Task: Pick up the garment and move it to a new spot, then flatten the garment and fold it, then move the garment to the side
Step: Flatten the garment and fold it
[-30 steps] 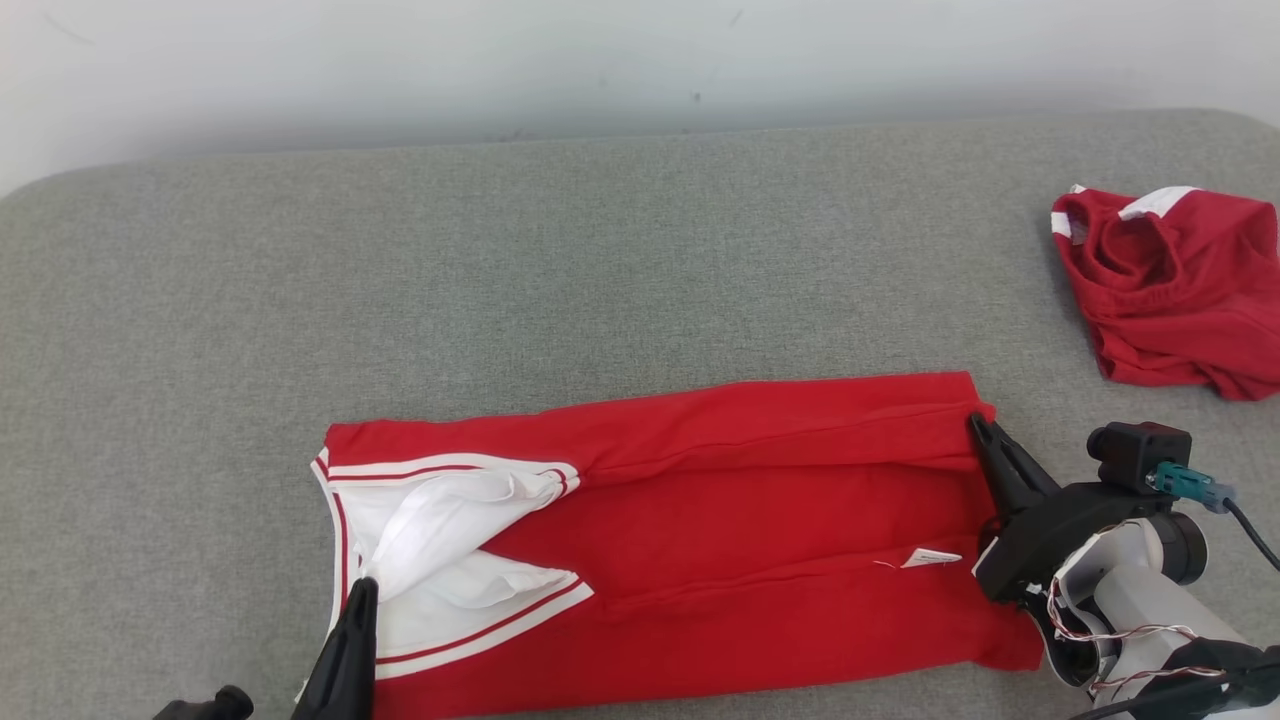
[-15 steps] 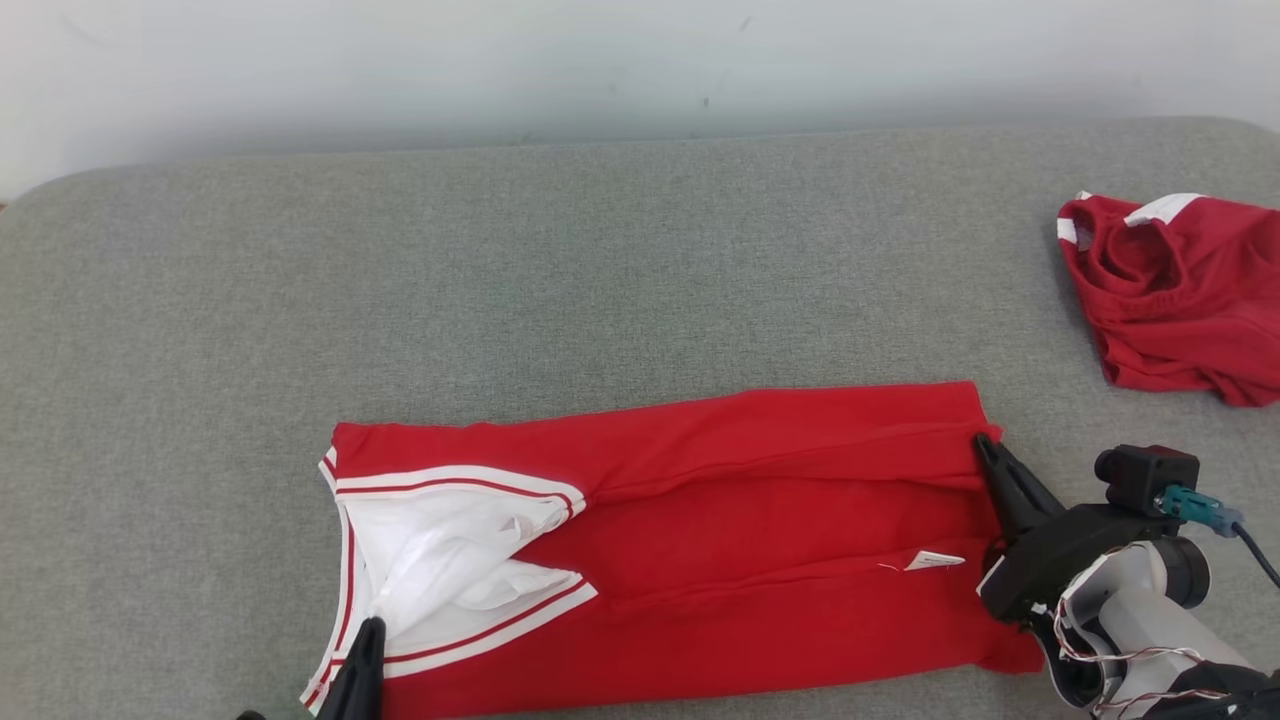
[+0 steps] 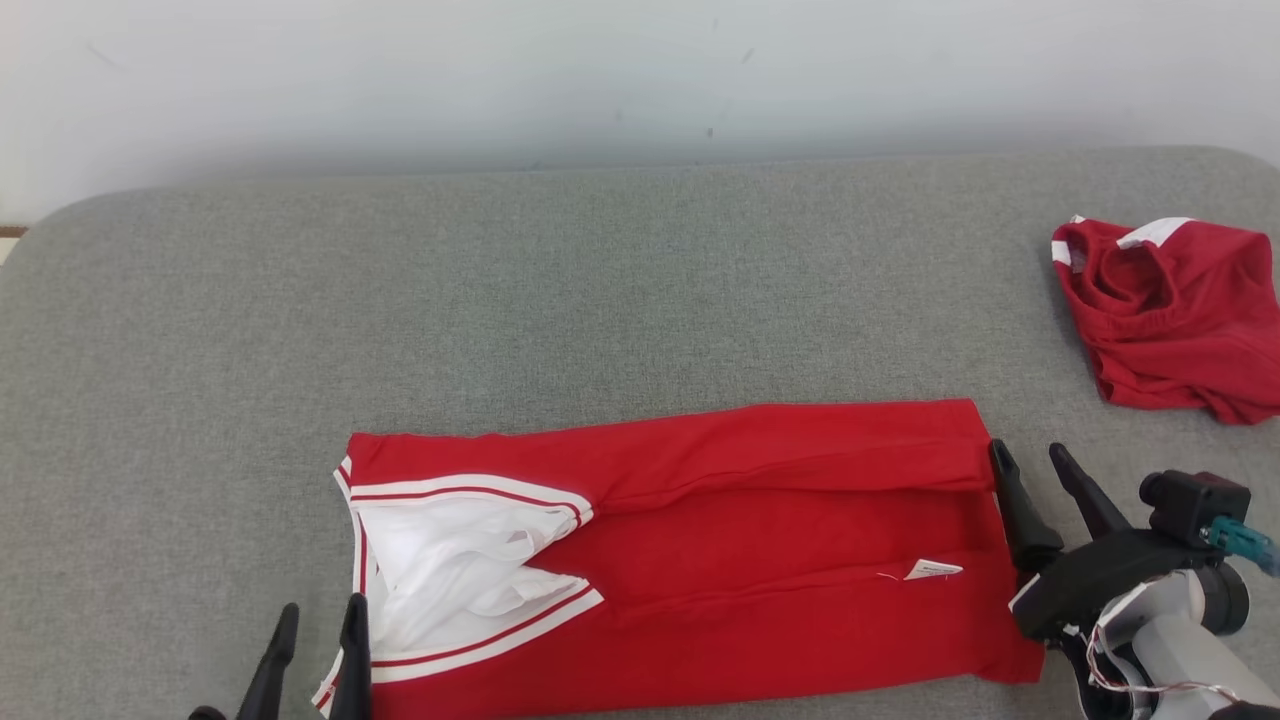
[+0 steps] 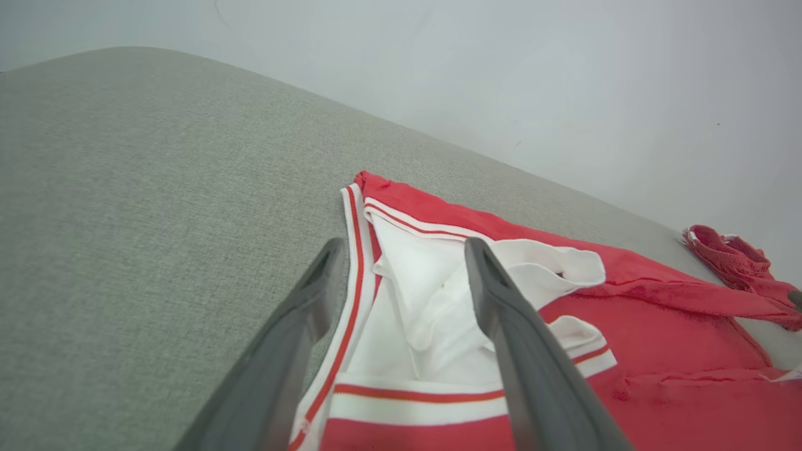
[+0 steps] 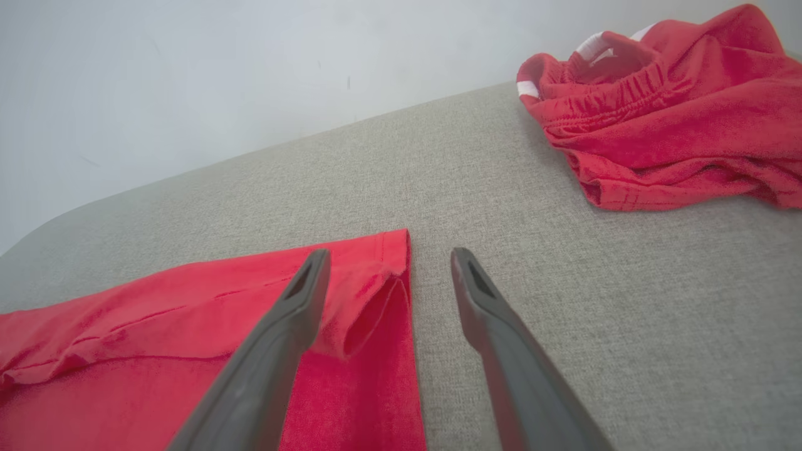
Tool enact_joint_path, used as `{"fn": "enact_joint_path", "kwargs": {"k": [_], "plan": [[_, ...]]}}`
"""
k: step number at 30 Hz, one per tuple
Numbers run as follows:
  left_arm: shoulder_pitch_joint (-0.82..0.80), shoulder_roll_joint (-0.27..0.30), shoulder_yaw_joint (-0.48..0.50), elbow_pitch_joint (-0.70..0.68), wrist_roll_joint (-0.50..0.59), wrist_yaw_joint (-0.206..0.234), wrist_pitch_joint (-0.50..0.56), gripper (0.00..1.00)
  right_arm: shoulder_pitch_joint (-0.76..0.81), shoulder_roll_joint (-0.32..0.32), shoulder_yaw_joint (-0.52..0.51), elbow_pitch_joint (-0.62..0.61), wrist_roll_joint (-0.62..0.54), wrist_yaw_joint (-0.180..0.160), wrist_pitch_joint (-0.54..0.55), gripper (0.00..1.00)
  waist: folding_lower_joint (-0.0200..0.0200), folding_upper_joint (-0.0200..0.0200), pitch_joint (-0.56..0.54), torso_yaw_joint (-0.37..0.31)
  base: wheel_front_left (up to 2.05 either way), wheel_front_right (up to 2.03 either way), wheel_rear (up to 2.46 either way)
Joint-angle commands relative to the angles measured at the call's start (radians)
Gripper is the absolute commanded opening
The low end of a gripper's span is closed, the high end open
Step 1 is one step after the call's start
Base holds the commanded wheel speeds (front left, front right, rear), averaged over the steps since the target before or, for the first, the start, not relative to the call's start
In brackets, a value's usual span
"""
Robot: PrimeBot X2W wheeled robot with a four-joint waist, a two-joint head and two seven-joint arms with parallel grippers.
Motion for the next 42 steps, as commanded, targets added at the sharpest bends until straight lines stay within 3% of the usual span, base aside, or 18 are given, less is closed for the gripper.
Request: {"fn": "enact_joint_path", "kwargs": {"k": [1, 8, 20, 32, 42], "plan": [[0.018, 0.0, 0.011, -0.009, 0.017, 0.006, -0.004, 1.0, 0.017, 0.003, -0.005, -0.003, -0.011, -0.001, -0.001, 1.0, 0.0, -0.0001, -0.009, 0.003, 0.0, 0.0, 0.0], [0.04, -0.003, 0.052, -0.061, 0.072, 0.046, -0.004, 1.0, 0.046, 0.017, -0.024, 0.022, -0.037, -0.001, -0.001, 1.0, 0.0, -0.0001, -0.035, 0.013, 0.0, 0.0, 0.0], [0.066, -0.003, 0.041, -0.095, 0.058, 0.082, -0.004, 1.0, 0.095, 0.009, -0.095, -0.033, -0.059, -0.001, -0.001, 1.0, 0.0, -0.0001, -0.051, 0.036, 0.0, 0.0, 0.0], [0.057, -0.003, 0.037, -0.102, 0.058, 0.094, -0.004, 1.0, 0.053, 0.007, -0.063, 0.039, -0.067, -0.001, 0.045, 1.0, 0.0, -0.0001, -0.037, 0.042, 0.0, 0.0, 0.0], [0.057, -0.003, 0.071, -0.111, 0.108, 0.112, -0.004, 1.0, 0.011, 0.028, -0.021, 0.146, -0.052, -0.001, 0.152, 1.0, 0.0, -0.0001, -0.034, 0.069, 0.0, 0.0, 0.0]]}}
